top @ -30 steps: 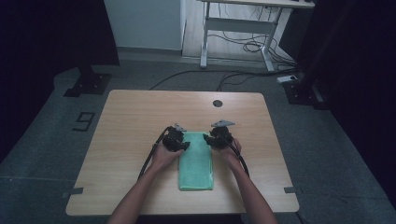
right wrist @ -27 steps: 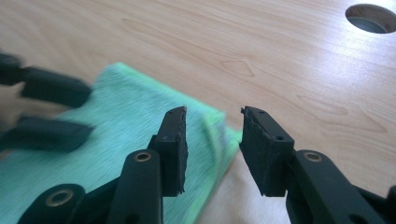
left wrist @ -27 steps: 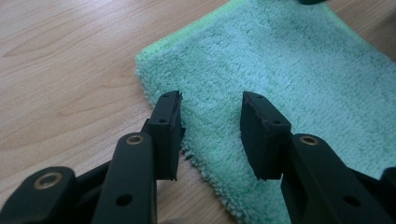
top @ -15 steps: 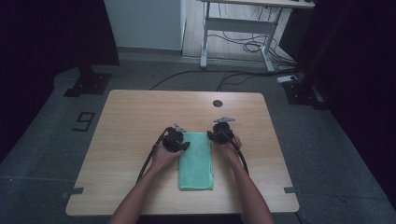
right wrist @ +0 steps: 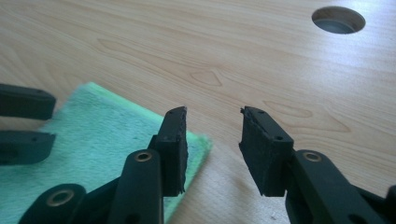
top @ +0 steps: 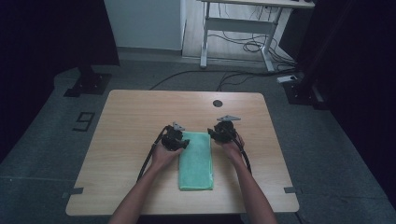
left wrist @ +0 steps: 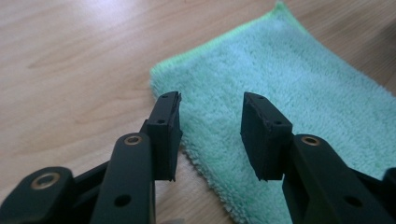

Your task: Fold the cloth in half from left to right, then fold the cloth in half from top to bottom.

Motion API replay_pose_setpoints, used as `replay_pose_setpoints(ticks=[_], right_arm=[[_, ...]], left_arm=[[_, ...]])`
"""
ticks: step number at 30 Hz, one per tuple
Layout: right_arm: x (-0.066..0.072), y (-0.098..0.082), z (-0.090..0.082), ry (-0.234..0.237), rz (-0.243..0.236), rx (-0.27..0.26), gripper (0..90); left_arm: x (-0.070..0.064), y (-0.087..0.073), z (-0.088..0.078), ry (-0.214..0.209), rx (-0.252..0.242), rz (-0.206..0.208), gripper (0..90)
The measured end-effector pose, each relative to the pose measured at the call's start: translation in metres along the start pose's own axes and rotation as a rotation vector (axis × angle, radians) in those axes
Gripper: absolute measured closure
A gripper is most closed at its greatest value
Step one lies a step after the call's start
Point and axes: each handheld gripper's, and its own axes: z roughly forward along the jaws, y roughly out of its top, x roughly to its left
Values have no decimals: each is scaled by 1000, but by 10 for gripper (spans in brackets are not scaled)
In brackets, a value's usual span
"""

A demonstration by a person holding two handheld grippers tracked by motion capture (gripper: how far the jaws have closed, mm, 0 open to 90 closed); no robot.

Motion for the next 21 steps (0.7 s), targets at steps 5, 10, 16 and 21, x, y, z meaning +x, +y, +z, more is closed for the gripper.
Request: replay_pose_setpoints(ticks=[5,10,16,21], right_arm=[[3,3,-7,33,0,-16,564],[4,4,-10,63,-4,-26,551],[7,4,-8,82,-11,-24,531],[8,4,-7,90,-17,-24,515]], left_arm=[[9,5,-6,-13,-22,-32,552],[15,8,-12,3,-40,-33,548],[23,10,-17,3,-52,-47,518],[28,13,-13,8,-53,-56,516]])
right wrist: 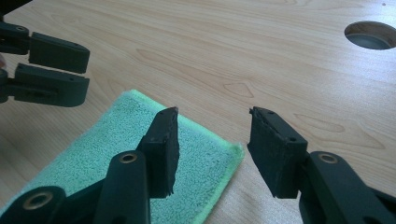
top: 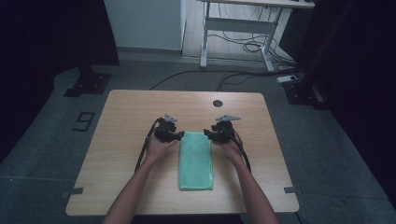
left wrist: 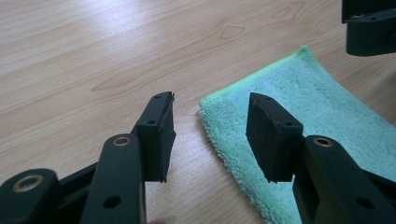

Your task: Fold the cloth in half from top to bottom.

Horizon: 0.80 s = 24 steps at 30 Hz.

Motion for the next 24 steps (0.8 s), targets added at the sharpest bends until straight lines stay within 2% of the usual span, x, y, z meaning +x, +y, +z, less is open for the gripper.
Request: replay_pose_setpoints(ticks=[7,14,18,24], right_arm=[[-6,-2,1,3,17,10,504],[-10,-7,12,10,32,29,492],[-11,-11,20,20,51,48,487],[-5,-16,32,12,26,87,478]], left_arm=[[1,7,9,-4,-11,-2,533],[4,2,30,-17,29,-27,540],[4,-1,36,-19,51,-25,541],[4,-3,38,-31,65,-24,536]])
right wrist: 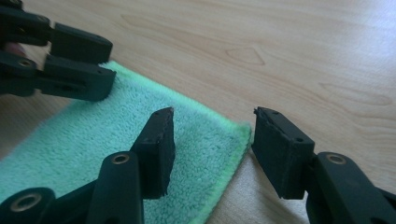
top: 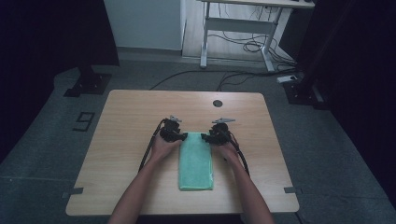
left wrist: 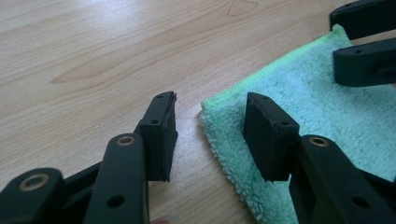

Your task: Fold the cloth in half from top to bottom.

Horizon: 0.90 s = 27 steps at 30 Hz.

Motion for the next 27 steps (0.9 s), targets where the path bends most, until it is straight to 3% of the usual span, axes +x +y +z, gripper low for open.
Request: replay_pose_setpoints(ticks=[6,11,15,20,27], right_arm=[[2,-1,5,-24,-6,-5,496],[9,-1,5,-30,-36,6,625],[11,-2,8,17,-65,3,797],[7,-1,7,57,-65,14,830],[5,3,-5,94,-70,-25,829]], left_arm=[[-2,-1,0,-3,-6,11,545],[-6,-3,1,-3,-9,27,619],[-10,-4,1,-15,-10,39,759],[-10,-5,-1,-35,-22,42,851],[-11,-1,-14,-47,-67,59,870]])
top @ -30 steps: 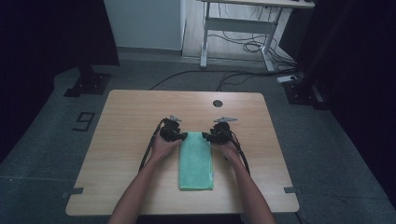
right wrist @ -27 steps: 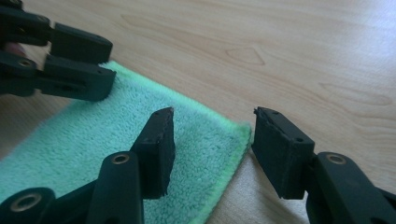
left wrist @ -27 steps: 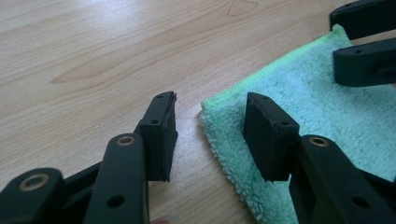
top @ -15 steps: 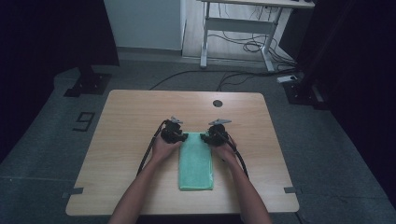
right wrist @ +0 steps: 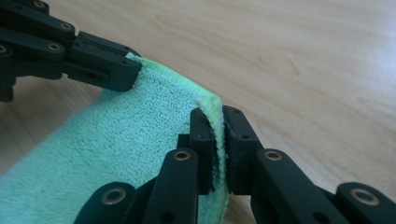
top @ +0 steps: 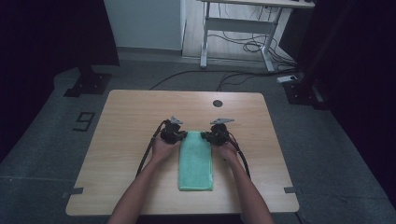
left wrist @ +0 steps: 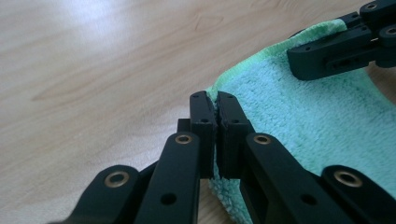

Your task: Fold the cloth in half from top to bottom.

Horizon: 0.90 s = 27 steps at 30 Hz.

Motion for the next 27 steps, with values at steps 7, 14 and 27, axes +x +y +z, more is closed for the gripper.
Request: replay_pose_setpoints(ticks=[7,14,27], right_arm=[[8,9,-17,-12,-17,-41,825],[16,14,-29,-9,-41,-71,827],[28,13,-49,12,-94,-124,824]], left_arm=[[-6,9,-16,4,-37,15,871],[-11,14,-30,10,-56,27,870],[-22,9,-54,5,-117,65,869]])
